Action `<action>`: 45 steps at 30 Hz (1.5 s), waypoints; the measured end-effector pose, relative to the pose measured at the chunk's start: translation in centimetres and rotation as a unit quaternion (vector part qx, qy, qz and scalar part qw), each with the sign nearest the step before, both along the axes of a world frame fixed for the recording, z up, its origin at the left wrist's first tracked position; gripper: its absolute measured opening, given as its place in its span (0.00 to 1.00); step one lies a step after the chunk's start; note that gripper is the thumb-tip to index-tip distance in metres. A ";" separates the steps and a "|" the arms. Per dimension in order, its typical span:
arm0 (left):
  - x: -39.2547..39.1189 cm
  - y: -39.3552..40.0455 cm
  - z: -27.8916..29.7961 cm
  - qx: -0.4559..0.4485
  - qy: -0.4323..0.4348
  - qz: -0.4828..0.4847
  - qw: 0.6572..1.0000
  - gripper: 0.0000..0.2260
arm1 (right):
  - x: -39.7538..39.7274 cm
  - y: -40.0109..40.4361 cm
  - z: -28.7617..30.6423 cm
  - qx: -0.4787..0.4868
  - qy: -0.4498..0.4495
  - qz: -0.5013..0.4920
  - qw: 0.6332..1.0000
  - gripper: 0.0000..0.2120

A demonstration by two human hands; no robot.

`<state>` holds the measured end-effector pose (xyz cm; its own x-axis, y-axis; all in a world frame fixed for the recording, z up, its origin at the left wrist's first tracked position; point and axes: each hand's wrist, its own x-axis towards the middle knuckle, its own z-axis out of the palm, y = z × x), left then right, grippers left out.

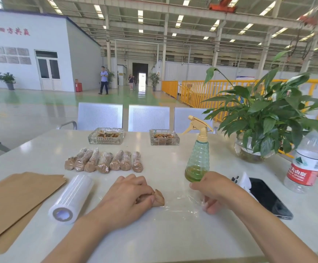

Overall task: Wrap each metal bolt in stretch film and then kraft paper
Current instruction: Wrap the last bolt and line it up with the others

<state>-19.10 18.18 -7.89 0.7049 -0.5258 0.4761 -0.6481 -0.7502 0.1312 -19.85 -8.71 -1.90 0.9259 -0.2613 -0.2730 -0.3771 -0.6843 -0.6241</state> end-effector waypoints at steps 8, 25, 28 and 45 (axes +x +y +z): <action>-0.8 0.1 0.6 -0.044 0.041 -0.035 0.998 0.21 | -0.3 0.3 -0.6 0.089 -0.035 -0.002 0.995 0.08; 0.2 -0.7 3.3 -0.246 0.259 0.018 0.934 0.18 | -1.6 10.5 2.3 0.389 -0.077 0.153 0.905 0.10; -0.1 0.5 3.7 -0.382 0.313 0.031 0.869 0.20 | -1.3 9.9 1.7 0.436 -0.057 0.133 0.888 0.10; -3.2 3.1 3.6 -0.175 0.206 0.215 0.938 0.11 | -1.7 12.9 1.3 0.259 -0.103 0.157 0.947 0.10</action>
